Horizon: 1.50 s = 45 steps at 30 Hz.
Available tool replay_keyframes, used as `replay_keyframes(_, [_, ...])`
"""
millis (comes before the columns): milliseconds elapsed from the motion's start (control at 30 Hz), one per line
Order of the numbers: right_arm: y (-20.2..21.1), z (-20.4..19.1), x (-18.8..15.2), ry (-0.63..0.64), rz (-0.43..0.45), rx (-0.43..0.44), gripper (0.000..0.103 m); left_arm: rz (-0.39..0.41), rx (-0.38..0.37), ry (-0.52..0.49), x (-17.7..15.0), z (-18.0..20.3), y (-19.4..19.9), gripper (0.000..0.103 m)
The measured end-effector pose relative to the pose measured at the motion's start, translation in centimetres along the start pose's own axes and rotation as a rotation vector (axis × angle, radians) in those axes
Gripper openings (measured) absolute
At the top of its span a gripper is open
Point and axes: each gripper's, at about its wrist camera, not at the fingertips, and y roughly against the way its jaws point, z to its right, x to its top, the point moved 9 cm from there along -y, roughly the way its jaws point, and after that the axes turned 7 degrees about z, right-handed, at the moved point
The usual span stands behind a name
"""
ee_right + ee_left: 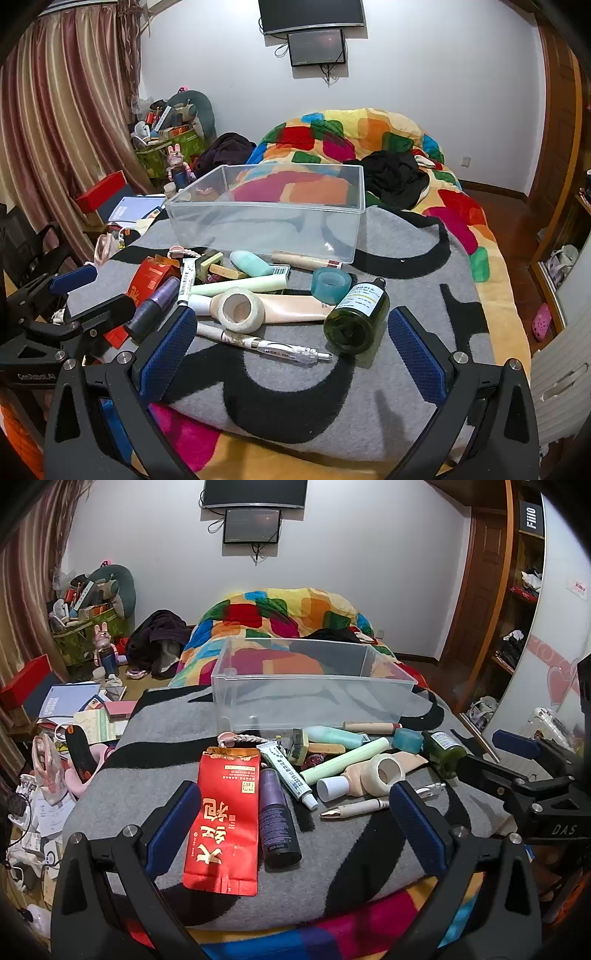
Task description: Organize objects
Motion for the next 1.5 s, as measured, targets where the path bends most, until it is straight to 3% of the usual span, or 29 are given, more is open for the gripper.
replay_keyframes(1500, [-0.08, -0.67, -0.17, 0.005, -0.011, 0.008, 0.103, 0.015, -0.02, -0.001, 0.58, 0.58, 0.77, 0.103])
